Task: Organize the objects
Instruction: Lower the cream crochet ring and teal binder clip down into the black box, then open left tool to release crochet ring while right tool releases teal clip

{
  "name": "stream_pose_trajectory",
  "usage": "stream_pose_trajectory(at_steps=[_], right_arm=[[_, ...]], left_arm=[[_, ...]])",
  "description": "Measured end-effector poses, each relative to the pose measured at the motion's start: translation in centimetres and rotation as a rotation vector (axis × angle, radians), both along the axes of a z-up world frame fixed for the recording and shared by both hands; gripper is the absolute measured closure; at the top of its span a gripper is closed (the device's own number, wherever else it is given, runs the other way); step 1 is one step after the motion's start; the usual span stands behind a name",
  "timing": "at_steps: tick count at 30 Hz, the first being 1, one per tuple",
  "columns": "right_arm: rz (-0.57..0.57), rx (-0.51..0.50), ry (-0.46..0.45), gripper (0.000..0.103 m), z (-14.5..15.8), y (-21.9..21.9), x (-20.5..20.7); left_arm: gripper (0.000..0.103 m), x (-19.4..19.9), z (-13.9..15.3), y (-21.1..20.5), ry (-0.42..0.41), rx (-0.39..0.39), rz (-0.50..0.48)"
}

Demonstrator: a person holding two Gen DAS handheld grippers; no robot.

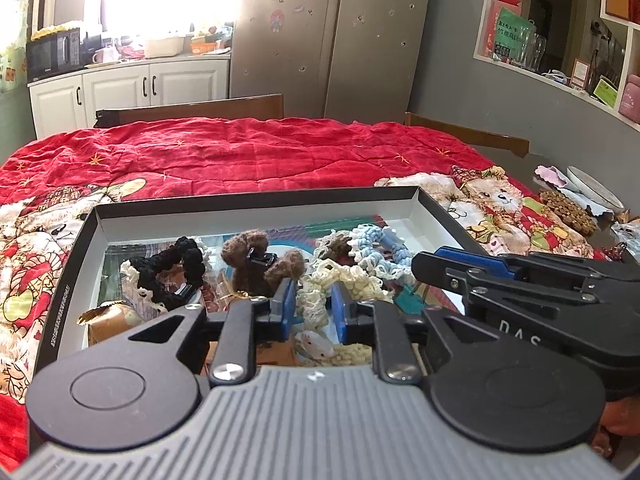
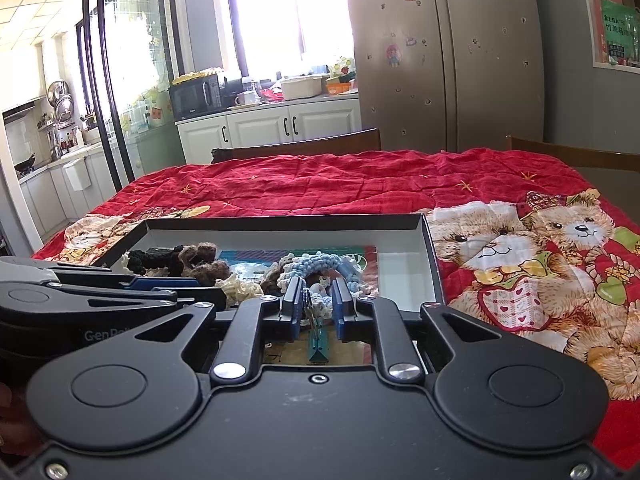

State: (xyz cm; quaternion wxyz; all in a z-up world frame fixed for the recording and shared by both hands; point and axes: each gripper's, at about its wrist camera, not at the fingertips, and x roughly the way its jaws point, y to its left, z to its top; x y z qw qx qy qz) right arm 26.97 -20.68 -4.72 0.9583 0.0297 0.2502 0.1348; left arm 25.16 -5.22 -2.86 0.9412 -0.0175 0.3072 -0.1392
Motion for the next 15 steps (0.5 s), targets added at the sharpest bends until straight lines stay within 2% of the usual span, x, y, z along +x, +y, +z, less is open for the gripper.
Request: stream_pose_trajectory(at_steps=[9,15], right_arm=[[0.000,-0.004,-0.011,0.087,0.3,0.0,-0.3],[-0.007,0.002,-0.016,0.079,0.6,-0.2,-0.5]], left_arm=[[0.061,-1.0,0.9,-0.6,-0.051,0.024,-0.003],[0.053,-1.6,1.5,-0.7,-0.079,0.036,0.003]])
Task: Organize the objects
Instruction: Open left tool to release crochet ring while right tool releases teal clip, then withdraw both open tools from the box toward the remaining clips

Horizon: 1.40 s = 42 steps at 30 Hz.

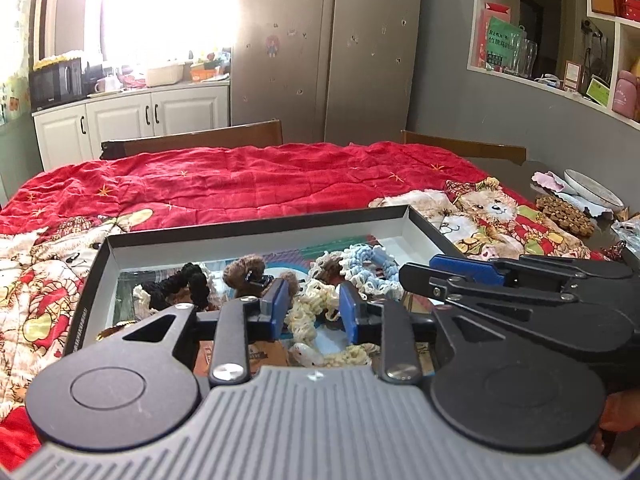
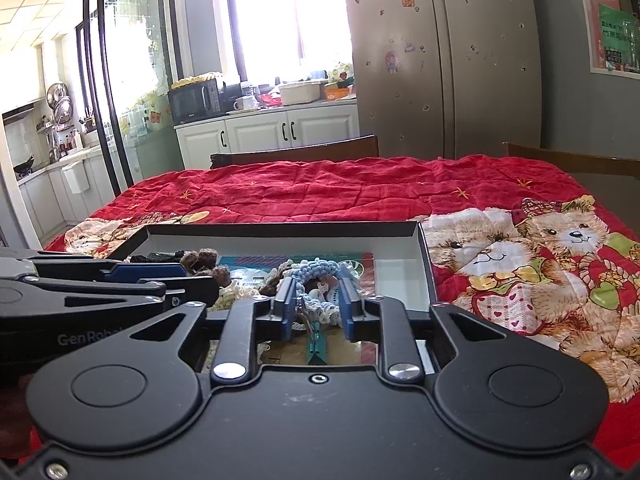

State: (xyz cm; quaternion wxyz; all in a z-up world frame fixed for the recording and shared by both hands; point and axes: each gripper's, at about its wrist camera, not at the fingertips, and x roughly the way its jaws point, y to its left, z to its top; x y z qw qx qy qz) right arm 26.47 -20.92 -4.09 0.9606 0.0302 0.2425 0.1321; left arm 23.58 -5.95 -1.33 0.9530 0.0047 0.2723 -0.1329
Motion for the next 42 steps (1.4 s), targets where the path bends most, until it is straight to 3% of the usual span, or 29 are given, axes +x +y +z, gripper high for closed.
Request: stream_pose_trajectory(at_steps=[25,34,42], right_arm=[[0.017,-0.018,-0.005,0.055,2.4,-0.2,-2.5],[0.047,-0.036,-0.027,0.049,3.8,0.3,-4.9],[0.075,-0.052,-0.044,0.041,5.1,0.5,-8.1]], left_arm=[[0.031,-2.5,2.2,2.2,-0.027,0.011,0.049],[0.021,-4.9,3.8,3.8,-0.075,0.029,0.087],[0.018,-8.2,5.3,5.3,-0.110,0.012,0.096]])
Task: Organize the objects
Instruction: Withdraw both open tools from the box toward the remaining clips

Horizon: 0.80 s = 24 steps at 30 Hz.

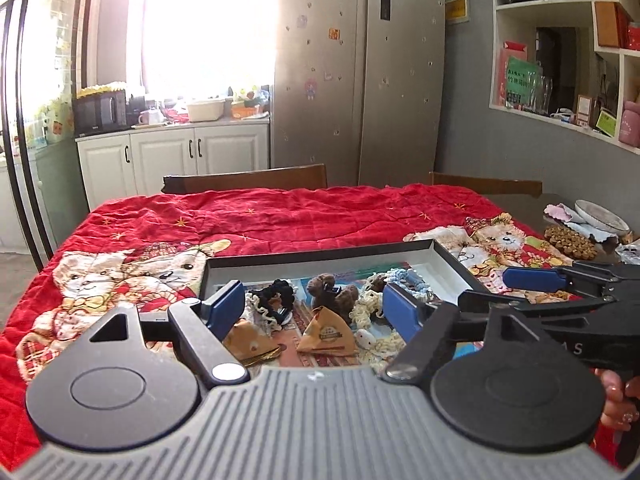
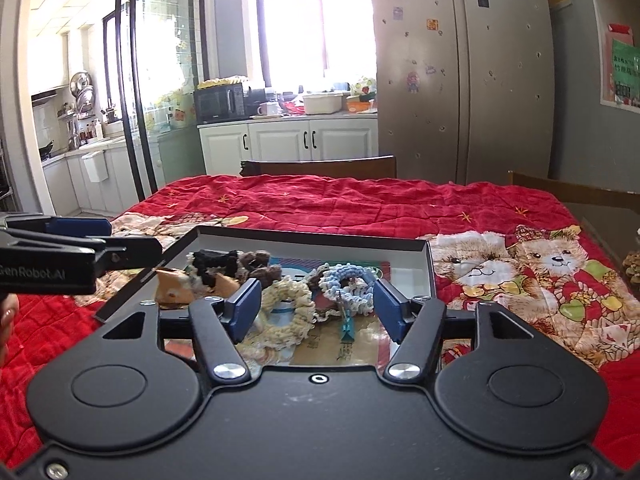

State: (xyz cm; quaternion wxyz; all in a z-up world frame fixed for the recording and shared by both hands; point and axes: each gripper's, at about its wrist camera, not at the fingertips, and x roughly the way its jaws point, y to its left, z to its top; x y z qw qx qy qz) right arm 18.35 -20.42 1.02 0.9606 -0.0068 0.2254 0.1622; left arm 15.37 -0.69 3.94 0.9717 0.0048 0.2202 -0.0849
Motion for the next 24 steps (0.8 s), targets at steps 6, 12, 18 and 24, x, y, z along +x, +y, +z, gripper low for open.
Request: stream_pose_trajectory(at_steps=[6,12,18,24], right_arm=[[0.024,-0.018,-0.018,0.033,0.6,0.4,-2.8],[0.042,-0.056,-0.036,0.028,0.5,1.0,-5.4],[0.053,-0.067,-0.013,0.027,-0.9,1.5,-6.6],[0.058,-0.059,0.020,0.027,-2.4,1.7,-6.4]], left_arm=[[0.017,-2.4,0.2,0.7,-0.008,-0.006,-0.005],[0.017,-4.4,-0.8,0.5,0.008,0.001,-0.025],[0.016,-5.4,-2.9,0.7,0.057,0.008,-0.027],[0.016,-5.2,-5.5,1.0,0.110,0.059,-0.030]])
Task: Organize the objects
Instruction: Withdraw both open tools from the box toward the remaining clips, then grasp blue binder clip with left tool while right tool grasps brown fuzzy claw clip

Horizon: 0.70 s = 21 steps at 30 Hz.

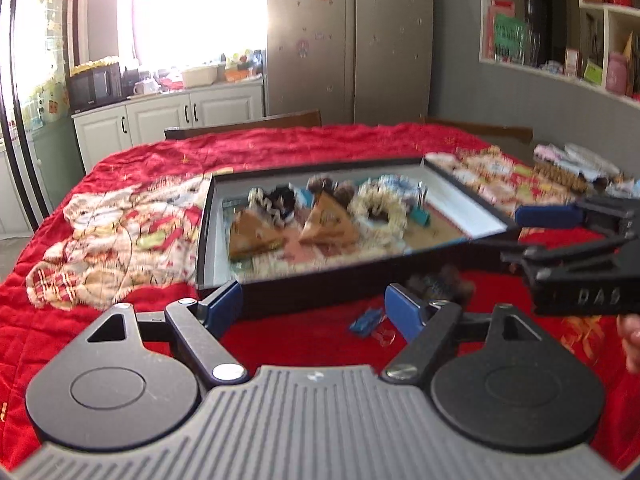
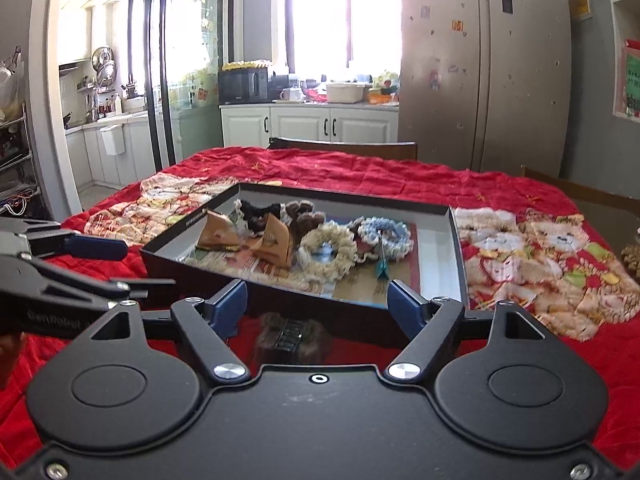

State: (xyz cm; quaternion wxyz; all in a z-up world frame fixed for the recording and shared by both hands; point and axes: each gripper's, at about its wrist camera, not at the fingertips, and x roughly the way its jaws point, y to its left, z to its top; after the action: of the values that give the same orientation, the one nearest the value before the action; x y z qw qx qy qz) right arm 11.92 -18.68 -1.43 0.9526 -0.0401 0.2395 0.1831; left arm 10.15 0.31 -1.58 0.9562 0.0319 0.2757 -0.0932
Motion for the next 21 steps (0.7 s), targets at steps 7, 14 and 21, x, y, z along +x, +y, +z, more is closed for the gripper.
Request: stream_pose_trajectory(at_steps=[7,14,21], right_arm=[[0.013,-0.008,0.029,0.031,-1.4,0.3,0.6],[0.065,-0.027,0.086,0.035,-3.2,1.6,1.6],[0.050,-0.049,0.126,0.046,-4.4,2.6,2.9]], left_arm=[[0.016,-0.1,-1.8,0.0,0.034,0.021,-0.057],[0.017,0.0,-3.2,-0.6,0.064,0.027,-0.120],[0.020,1.1,-4.4,-1.0,0.082,0.007,-0.116]])
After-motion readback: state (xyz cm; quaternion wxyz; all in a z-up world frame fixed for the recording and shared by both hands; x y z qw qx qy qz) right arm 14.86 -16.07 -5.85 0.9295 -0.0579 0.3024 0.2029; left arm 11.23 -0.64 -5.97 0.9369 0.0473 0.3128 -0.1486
